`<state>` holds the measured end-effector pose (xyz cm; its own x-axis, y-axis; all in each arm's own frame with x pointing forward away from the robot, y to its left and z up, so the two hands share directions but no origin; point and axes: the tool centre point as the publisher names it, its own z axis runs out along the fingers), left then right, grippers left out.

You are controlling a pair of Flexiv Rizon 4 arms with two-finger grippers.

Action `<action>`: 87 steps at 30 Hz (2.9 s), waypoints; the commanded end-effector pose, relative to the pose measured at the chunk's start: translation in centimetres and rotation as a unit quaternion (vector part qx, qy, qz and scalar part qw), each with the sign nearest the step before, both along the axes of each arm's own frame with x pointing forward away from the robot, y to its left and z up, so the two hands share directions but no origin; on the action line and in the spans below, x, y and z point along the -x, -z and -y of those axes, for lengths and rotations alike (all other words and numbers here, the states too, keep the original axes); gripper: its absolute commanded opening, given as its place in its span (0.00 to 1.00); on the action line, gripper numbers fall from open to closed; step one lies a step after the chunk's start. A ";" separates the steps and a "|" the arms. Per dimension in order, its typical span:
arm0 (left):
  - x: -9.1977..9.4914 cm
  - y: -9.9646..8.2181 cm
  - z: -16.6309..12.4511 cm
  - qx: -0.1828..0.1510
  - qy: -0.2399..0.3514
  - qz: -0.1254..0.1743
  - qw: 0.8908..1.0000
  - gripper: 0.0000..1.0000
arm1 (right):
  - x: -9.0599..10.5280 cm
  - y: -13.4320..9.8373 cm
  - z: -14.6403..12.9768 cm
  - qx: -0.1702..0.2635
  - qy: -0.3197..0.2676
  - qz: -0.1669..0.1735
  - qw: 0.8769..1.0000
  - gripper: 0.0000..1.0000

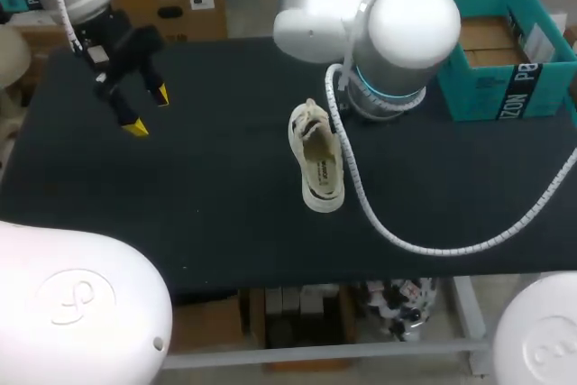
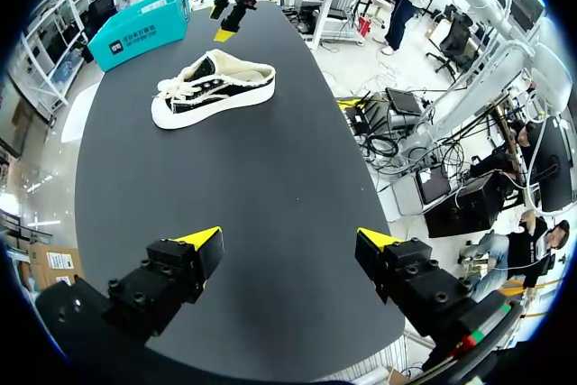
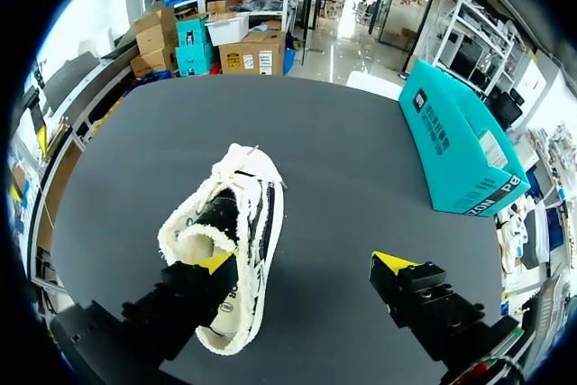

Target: Open the shoe tongue, take the insole out of the shoe, put the insole back into the shoe, and pack the shoe into the shoebox

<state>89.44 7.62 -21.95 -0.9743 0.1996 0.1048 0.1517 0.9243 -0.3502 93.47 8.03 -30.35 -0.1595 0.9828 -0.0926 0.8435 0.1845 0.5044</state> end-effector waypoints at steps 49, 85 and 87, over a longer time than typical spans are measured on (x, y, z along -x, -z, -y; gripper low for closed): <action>-0.1 -0.1 0.0 -0.001 0.000 -0.001 1.000 1.00 | 2.1 0.1 -1.7 -0.171 -0.050 -0.039 0.983 1.00; -0.1 -0.1 0.0 -0.001 0.000 -0.001 1.000 1.00 | -1.4 -4.4 -2.6 -0.437 -0.187 0.153 0.866 1.00; -0.1 -0.1 0.0 -0.001 0.000 -0.001 1.000 1.00 | -1.6 -4.7 -2.7 -0.439 -0.202 0.152 0.862 1.00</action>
<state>89.45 7.62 -21.95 -0.9742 0.1998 0.1049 0.1518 0.9243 -0.3503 94.43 11.03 -25.98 -0.4067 0.7897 0.4594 0.5790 -0.1661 0.7982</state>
